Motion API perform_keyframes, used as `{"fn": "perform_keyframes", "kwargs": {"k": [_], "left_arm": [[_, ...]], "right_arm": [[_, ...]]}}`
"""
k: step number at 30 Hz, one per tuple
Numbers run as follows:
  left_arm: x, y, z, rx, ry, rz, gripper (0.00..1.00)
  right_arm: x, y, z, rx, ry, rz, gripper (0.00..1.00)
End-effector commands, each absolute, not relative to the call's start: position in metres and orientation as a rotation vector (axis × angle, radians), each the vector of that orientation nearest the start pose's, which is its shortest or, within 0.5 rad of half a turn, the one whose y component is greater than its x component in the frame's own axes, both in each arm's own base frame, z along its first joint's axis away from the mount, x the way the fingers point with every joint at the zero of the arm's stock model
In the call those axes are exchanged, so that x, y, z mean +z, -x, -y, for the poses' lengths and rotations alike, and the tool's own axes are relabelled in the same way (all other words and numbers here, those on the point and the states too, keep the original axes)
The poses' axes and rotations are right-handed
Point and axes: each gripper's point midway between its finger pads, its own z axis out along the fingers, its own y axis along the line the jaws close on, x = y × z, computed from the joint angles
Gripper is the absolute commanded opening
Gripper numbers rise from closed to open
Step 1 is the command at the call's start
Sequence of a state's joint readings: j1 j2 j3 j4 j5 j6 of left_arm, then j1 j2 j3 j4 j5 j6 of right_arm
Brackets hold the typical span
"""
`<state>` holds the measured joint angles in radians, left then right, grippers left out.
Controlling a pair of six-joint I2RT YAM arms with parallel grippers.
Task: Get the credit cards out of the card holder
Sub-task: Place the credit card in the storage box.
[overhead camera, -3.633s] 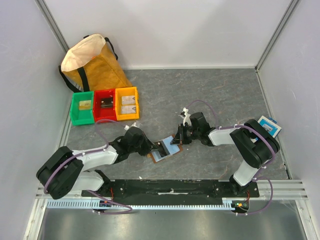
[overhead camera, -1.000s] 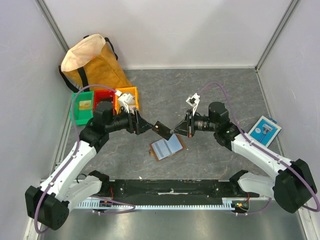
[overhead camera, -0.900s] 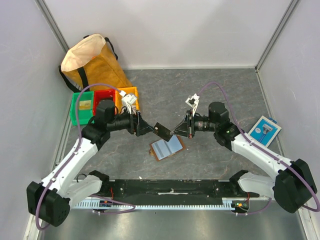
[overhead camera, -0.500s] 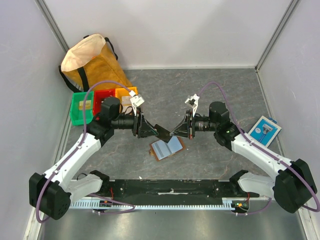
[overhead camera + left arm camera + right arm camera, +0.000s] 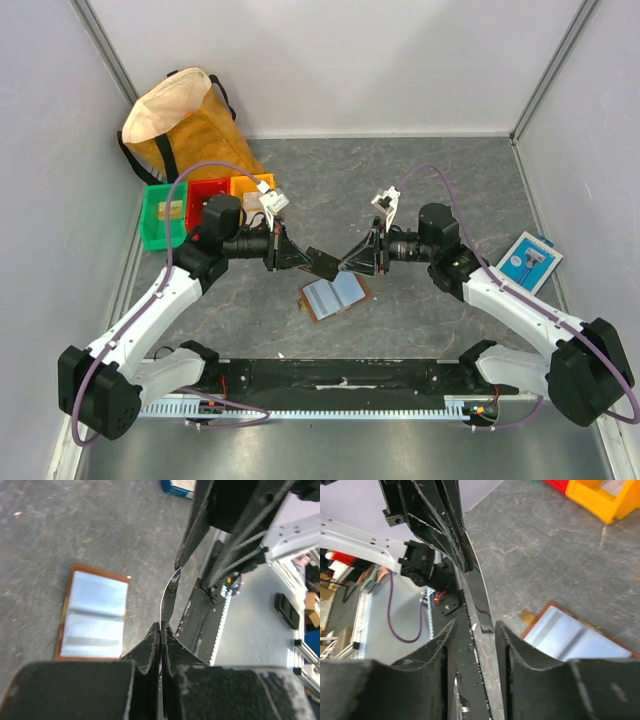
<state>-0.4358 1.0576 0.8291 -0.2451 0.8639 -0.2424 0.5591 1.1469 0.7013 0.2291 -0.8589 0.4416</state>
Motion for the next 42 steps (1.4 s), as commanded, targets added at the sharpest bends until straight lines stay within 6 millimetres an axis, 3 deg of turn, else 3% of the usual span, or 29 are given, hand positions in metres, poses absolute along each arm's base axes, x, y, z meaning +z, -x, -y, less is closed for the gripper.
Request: {"fn": "perform_keyframes", "kwargs": {"k": [1, 7, 11, 15, 19, 23, 26, 30, 37, 42], "left_arm": [[0.223, -0.23, 0.216, -1.042, -0.631, -2.02, 0.02], [0.204, -0.264, 0.152, -0.707, -0.359, -2.175, 0.02], [0.193, -0.286, 0.099, -0.448, -0.15, -2.274, 0.02], [0.191, -0.307, 0.05, -0.27, 0.029, -2.321, 0.02], [0.2, -0.329, 0.002, -0.16, 0.174, -2.309, 0.02], [0.205, -0.351, -0.033, -0.116, 0.264, -2.305, 0.02], [0.204, -0.372, -0.046, -0.136, 0.271, -2.31, 0.02], [0.179, -0.405, -0.055, -0.171, 0.26, -2.387, 0.02], [0.153, -0.454, -0.045, -0.332, 0.221, -2.427, 0.02], [0.132, -0.471, -0.032, -0.464, 0.212, -2.429, 0.02]], "right_arm": [[0.234, -0.207, -0.288, 1.36, 0.735, -1.768, 0.51], [0.211, -0.223, -0.275, 1.221, 0.609, -1.863, 0.84], [0.204, -0.225, -0.268, 1.112, 0.558, -1.875, 0.97], [0.197, -0.222, -0.263, 0.958, 0.572, -1.897, 0.98], [0.195, -0.212, -0.265, 0.926, 0.594, -1.888, 0.98], [0.194, -0.207, -0.267, 0.915, 0.613, -1.877, 0.98], [0.192, -0.208, -0.267, 0.901, 0.616, -1.877, 0.98], [0.189, -0.209, -0.267, 0.894, 0.626, -1.885, 0.98], [0.183, -0.211, -0.269, 0.878, 0.64, -1.906, 0.98], [0.181, -0.214, -0.27, 0.864, 0.647, -1.914, 0.98]]}}
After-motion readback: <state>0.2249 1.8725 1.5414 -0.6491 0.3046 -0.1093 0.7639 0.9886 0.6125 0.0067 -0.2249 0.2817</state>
